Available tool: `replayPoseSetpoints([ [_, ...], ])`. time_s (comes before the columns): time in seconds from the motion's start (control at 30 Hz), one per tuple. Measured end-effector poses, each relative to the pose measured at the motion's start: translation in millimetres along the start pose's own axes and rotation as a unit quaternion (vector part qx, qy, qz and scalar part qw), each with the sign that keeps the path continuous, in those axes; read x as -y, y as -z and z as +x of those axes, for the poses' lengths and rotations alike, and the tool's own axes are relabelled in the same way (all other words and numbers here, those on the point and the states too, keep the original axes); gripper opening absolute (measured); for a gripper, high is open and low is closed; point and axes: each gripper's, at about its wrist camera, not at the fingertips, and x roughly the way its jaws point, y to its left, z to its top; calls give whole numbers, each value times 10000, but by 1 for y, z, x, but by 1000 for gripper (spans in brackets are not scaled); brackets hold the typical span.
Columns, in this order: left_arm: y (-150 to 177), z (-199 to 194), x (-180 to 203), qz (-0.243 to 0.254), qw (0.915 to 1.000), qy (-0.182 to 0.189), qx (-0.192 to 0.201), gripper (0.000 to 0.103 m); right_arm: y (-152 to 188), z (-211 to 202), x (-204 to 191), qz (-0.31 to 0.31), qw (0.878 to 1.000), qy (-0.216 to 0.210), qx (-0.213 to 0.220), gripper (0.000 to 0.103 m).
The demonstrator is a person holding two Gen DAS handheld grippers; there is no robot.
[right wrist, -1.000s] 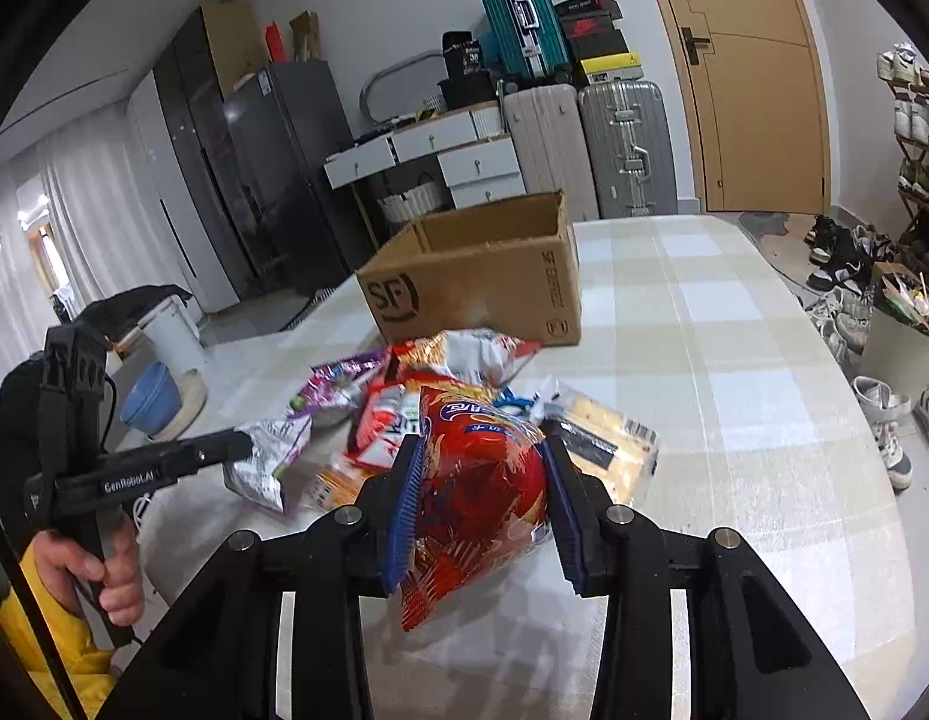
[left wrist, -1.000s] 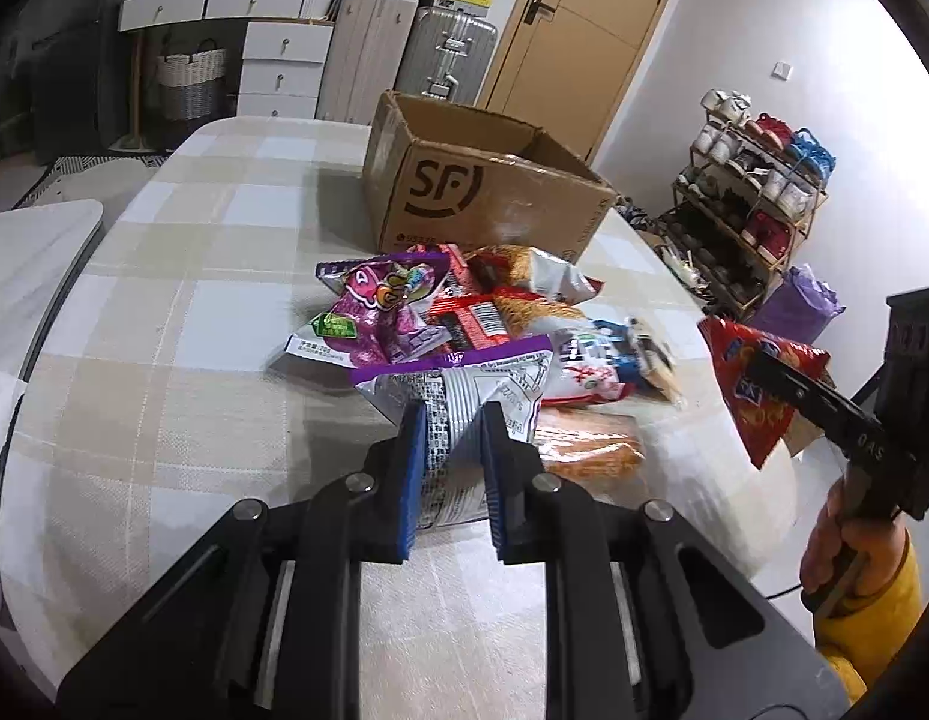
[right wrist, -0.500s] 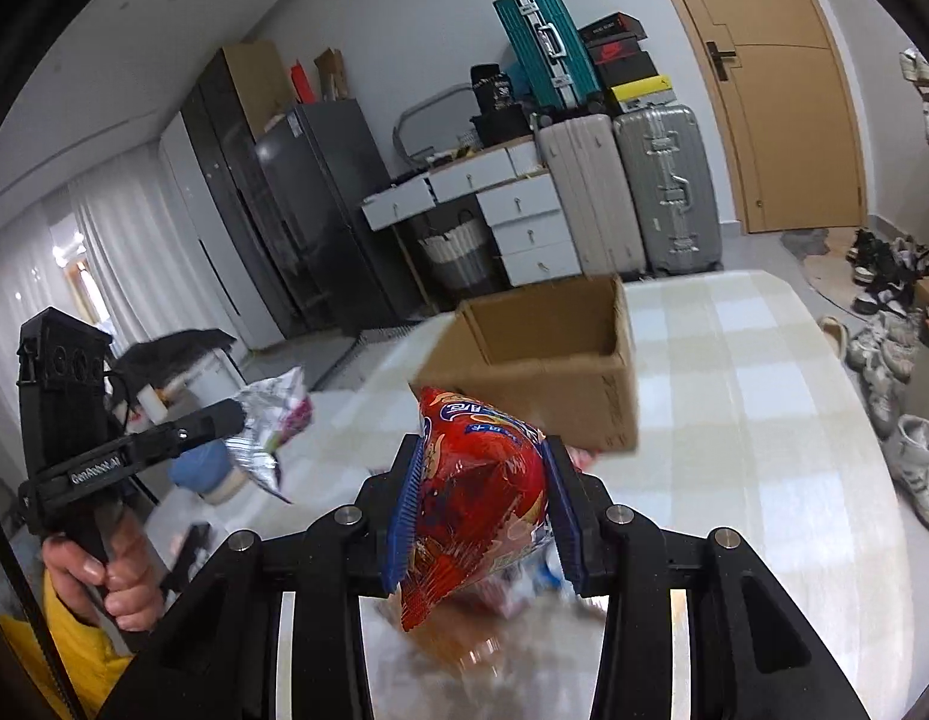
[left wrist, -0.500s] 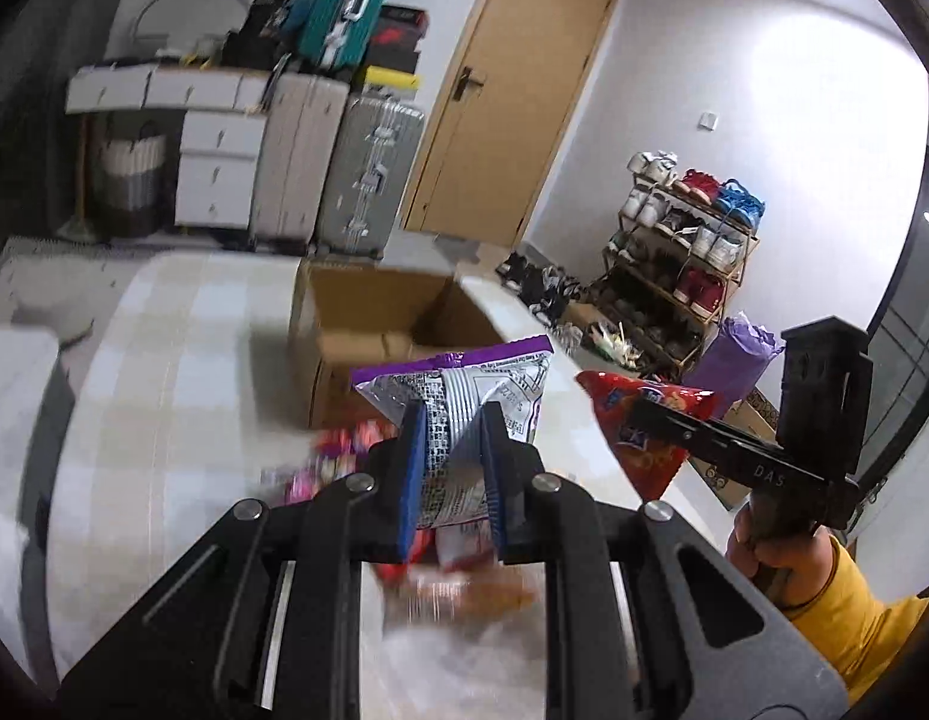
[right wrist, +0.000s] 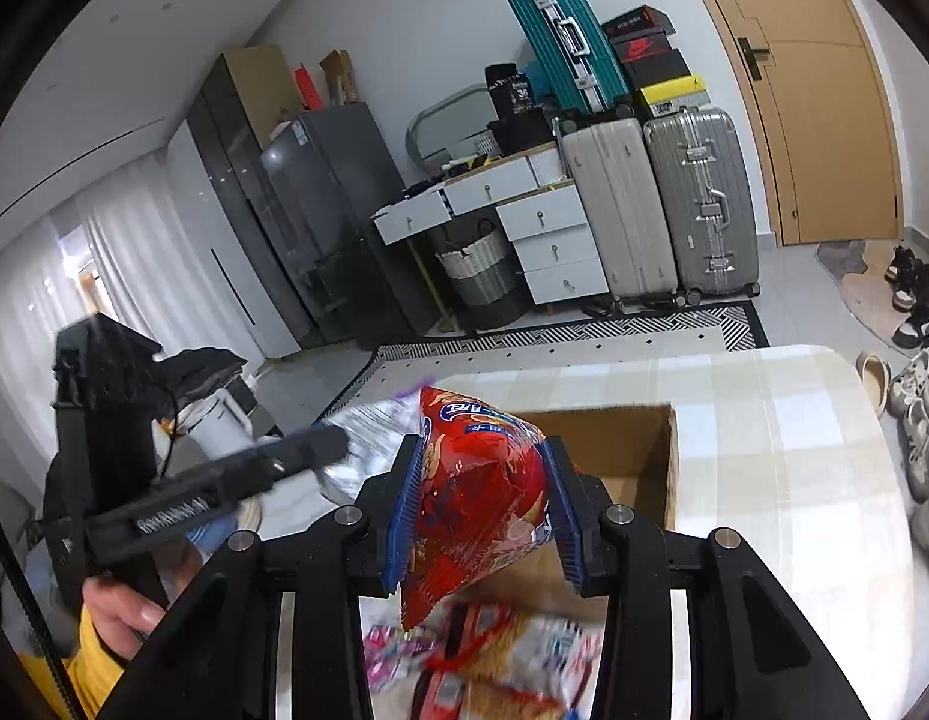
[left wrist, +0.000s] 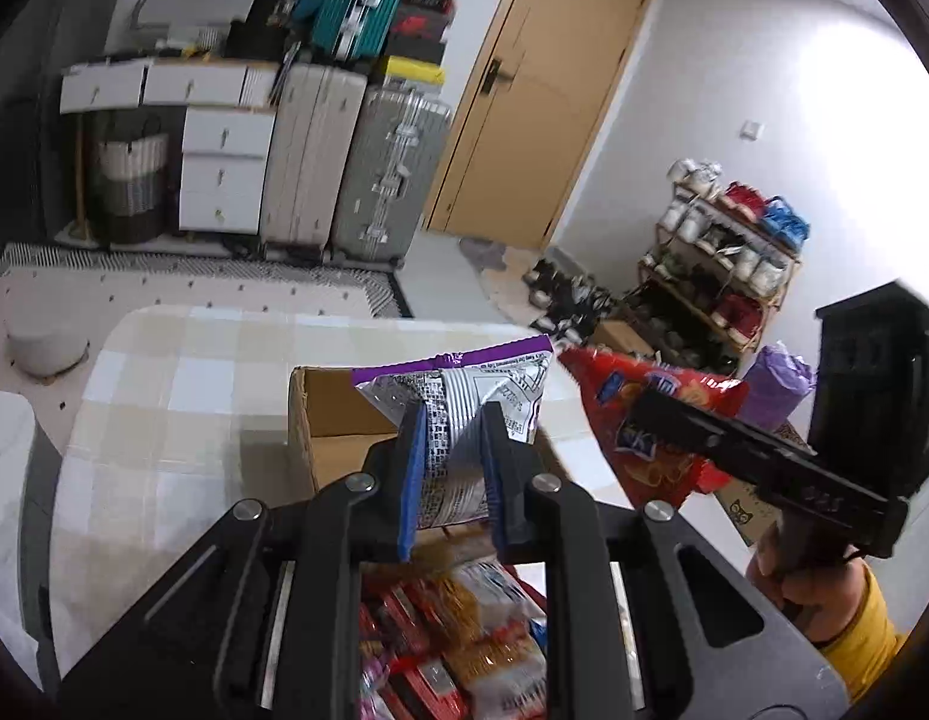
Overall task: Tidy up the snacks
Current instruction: 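Carry the red chip bag and silver bag over the cardboard box with both grippers, then open the right gripper dropping the red bag while the left gripper releases the silver bag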
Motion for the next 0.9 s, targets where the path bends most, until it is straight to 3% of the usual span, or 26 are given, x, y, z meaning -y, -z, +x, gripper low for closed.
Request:
replayPoseSetpoints([
  [0.2, -14, 85, -25, -202, 9982, -220, -512, 15, -15, 60, 27, 155, 9985, 210, -477, 39],
  [0.4, 0, 141, -43, -237, 9949, -394, -893, 15, -3, 100, 50, 217, 9946, 402, -929, 39],
  [0.9, 25, 198, -51, -226, 9916, -474, -1186, 15, 27, 139, 66, 4, 9877, 753, -1374, 39],
])
